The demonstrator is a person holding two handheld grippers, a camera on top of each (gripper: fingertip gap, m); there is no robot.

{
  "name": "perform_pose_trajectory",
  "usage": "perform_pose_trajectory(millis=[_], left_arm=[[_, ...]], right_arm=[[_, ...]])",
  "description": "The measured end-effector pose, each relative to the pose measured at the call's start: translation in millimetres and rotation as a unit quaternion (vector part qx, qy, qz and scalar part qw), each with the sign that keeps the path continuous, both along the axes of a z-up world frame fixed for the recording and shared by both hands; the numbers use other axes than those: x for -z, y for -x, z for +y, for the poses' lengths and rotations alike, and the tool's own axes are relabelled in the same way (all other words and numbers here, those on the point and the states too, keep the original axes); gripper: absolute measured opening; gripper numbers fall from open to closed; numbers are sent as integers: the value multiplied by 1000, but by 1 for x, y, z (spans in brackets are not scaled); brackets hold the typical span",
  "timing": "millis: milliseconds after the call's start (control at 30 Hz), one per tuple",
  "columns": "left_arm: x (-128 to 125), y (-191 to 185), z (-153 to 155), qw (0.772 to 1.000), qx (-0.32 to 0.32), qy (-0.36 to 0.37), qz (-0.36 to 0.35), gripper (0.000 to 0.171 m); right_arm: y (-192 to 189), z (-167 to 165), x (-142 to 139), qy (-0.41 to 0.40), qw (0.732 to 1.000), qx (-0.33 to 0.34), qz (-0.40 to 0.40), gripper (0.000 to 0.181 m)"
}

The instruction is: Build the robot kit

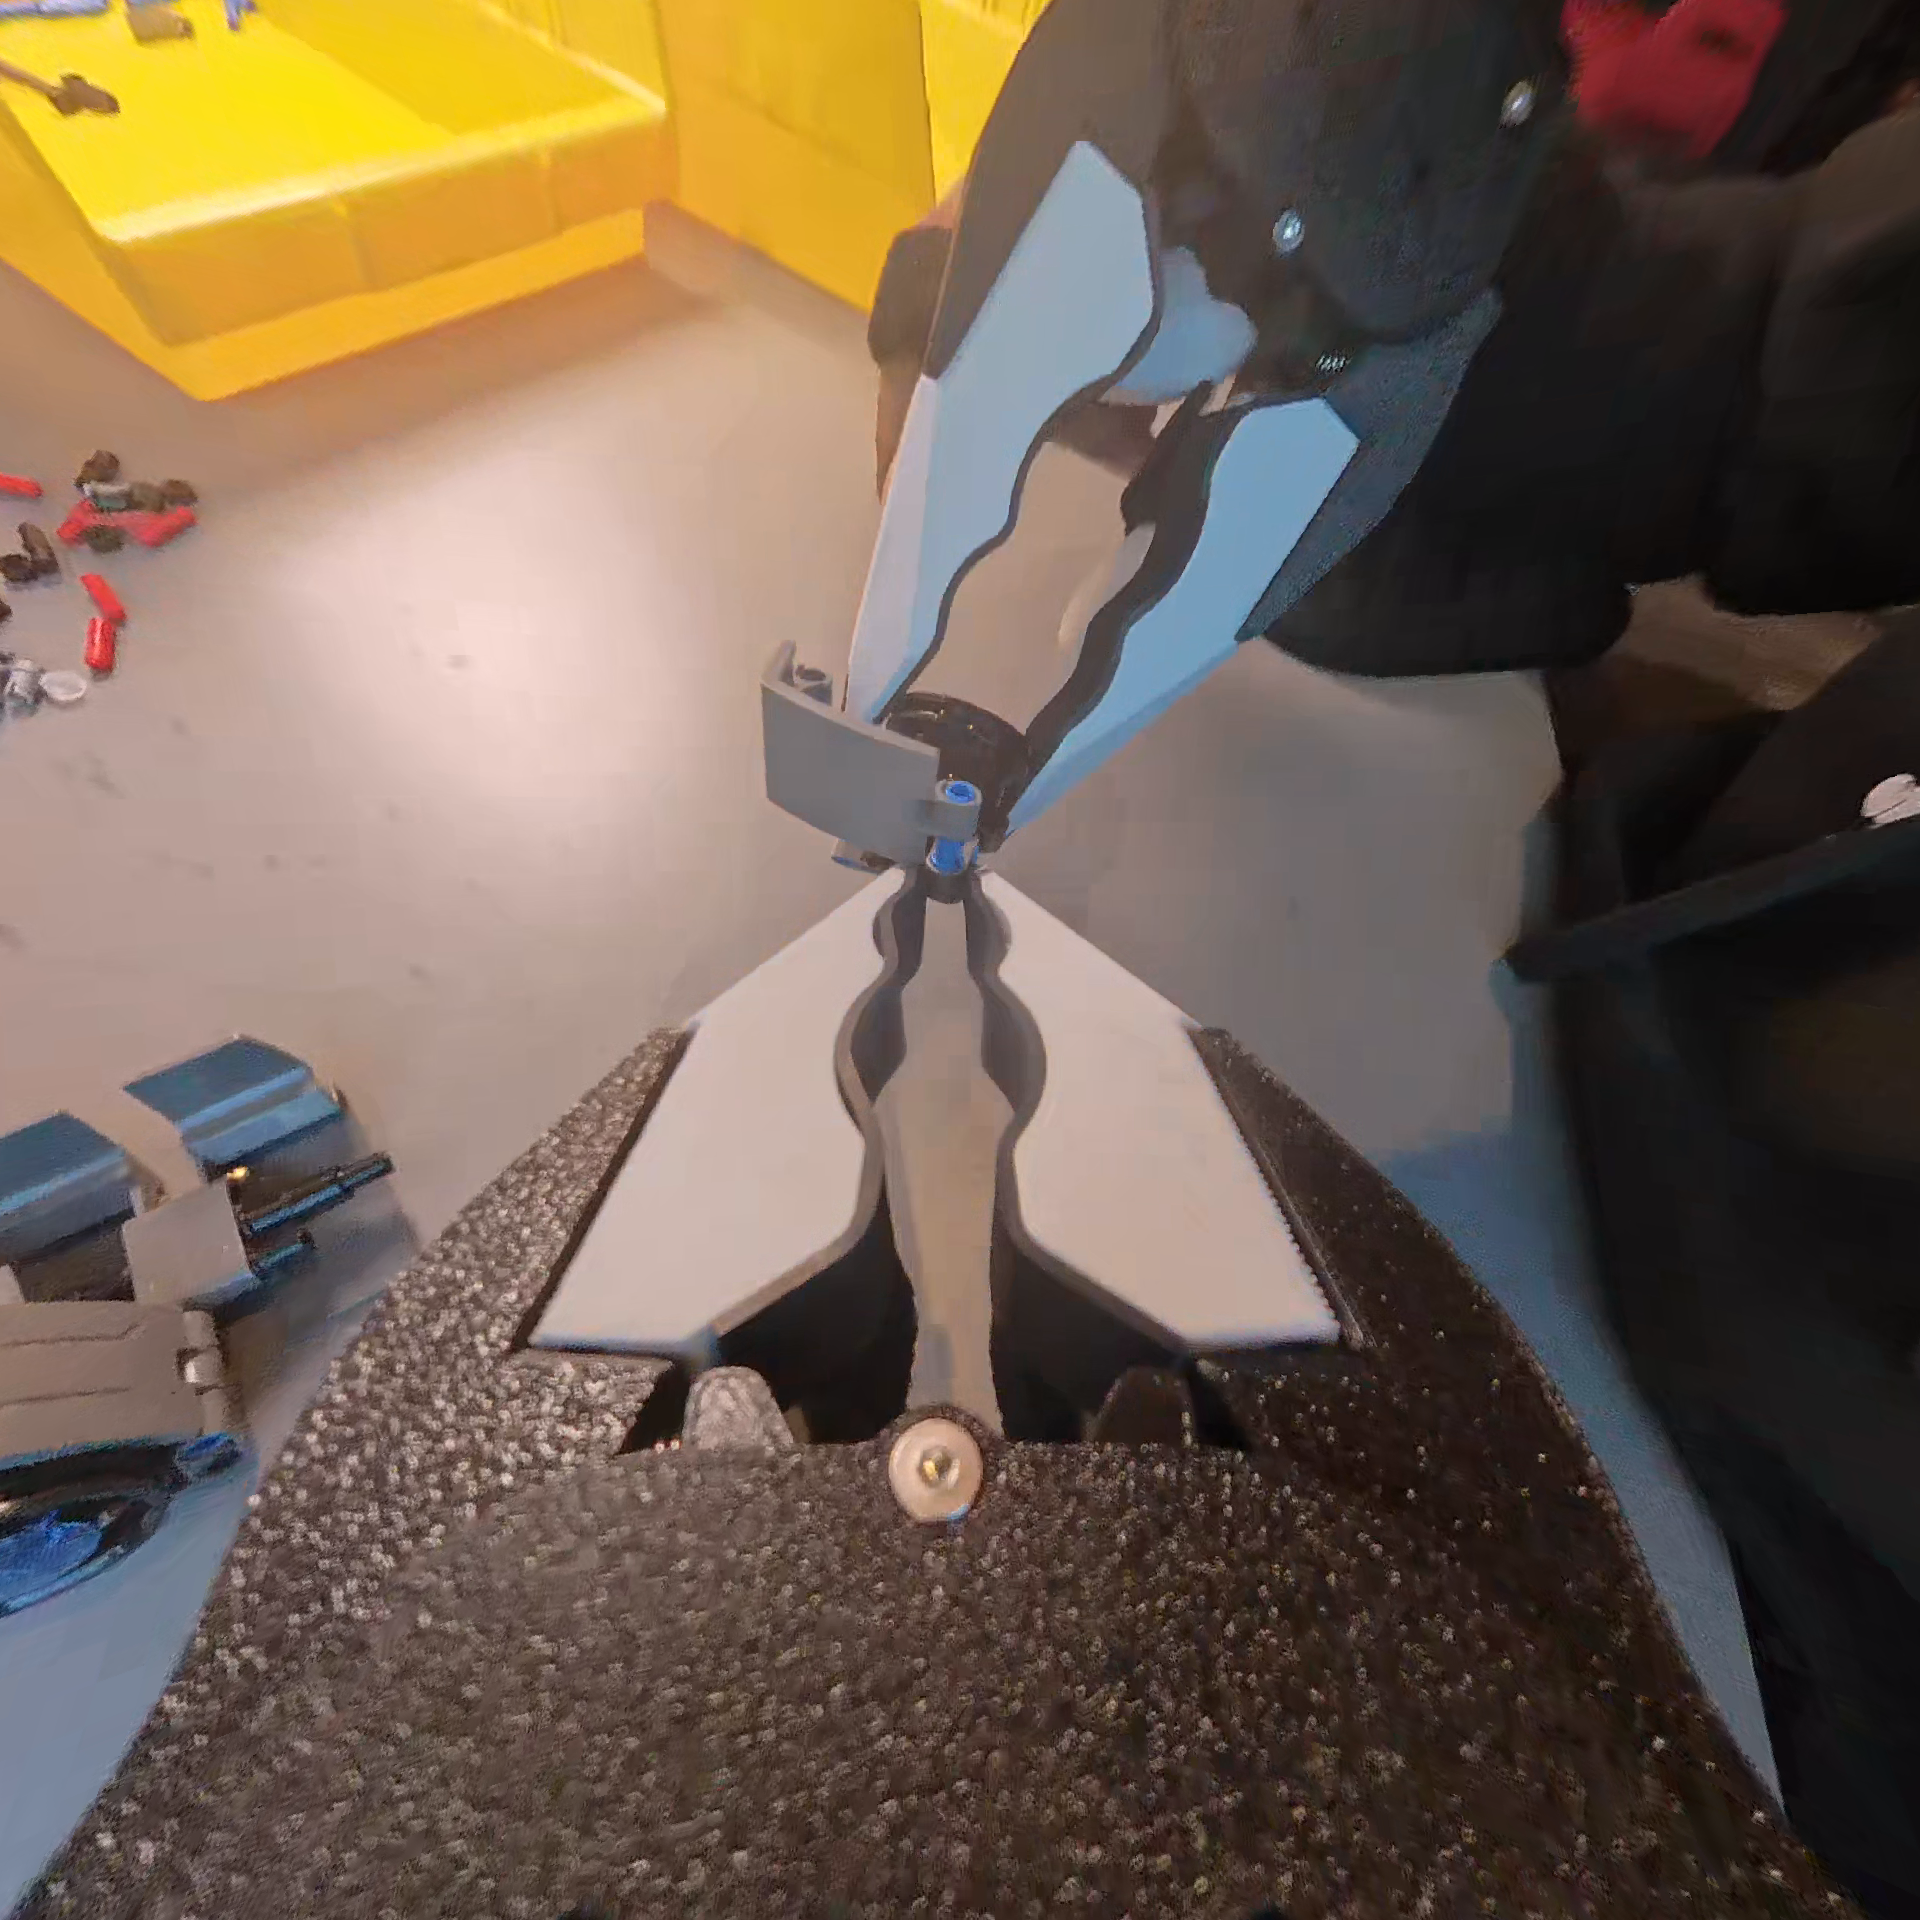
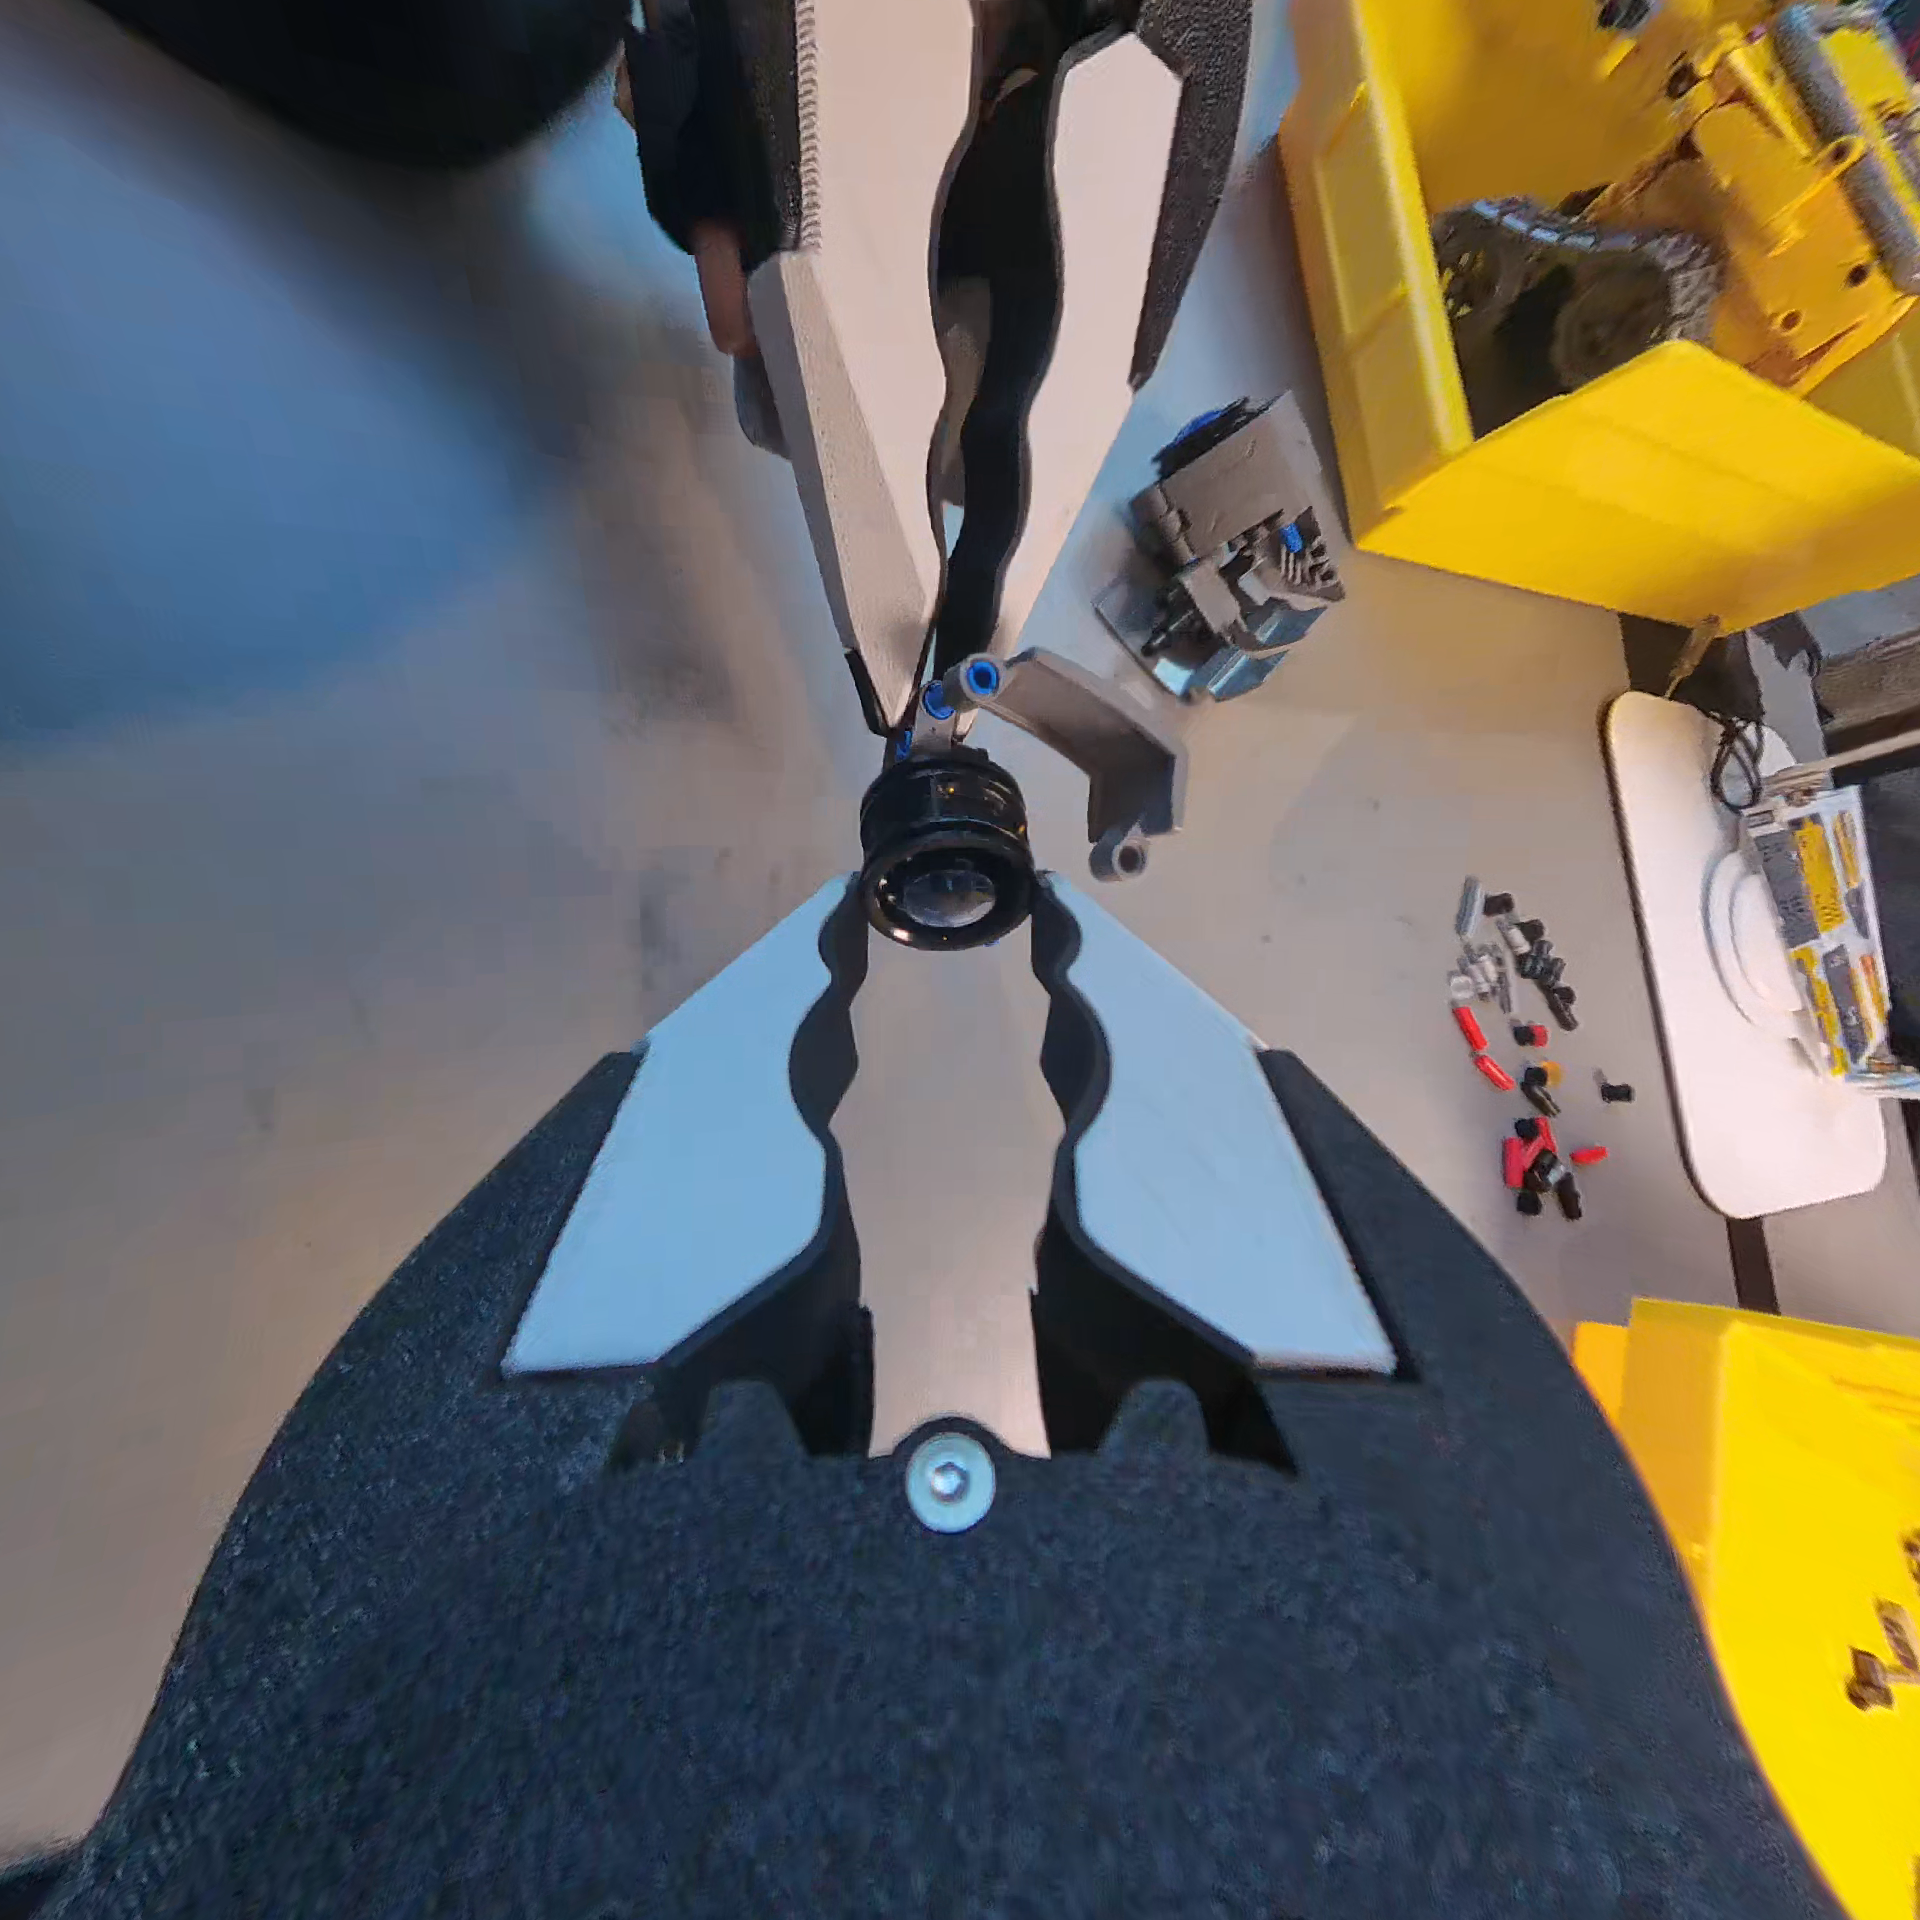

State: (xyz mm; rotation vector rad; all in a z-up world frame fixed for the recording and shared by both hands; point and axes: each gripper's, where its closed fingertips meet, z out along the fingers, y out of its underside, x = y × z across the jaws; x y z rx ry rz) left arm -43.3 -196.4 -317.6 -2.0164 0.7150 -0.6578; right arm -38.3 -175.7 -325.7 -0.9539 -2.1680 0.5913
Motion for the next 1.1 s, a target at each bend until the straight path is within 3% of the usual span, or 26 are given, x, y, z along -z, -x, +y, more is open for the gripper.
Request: perform_pose_trajectory(millis=[67,167,267,367,467,533,633,800,867,1100], left_arm=[[3,1,1,1000,-7,9,-19,6],[-18,3,0,993,-4,-6,-122,6],[-42,5,2,984,-5,-50,-170,6],[-57,6,1,978,-7,-87,-191,6],[-64,8,-1,972,-11,-104,-211,6],[-66,9,-1,971,-10,-110,-213,6],[-63,10,-2,977,-11,-109,-184,6],[-34,9,-3,994,-3,-92,-64,7],[-31,7,-3,994,0,-89,-56,6],[-33,4,-2,993,-7,-102,-57,6]], right_arm=[[2,0,3,22,1000,4,7,31],[6,-5,-16,155,986,5,68,32],[9,-6,-45,312,940,-1,137,37],[10,-7,-56,432,889,0,151,50],[14,-12,-67,503,847,-2,176,45],[16,-8,-72,513,837,6,191,35],[14,-9,-69,481,859,-2,178,31],[7,-10,-44,285,952,-16,115,26],[7,-9,-44,280,954,-11,110,30],[12,-8,-56,359,916,-11,179,34]])
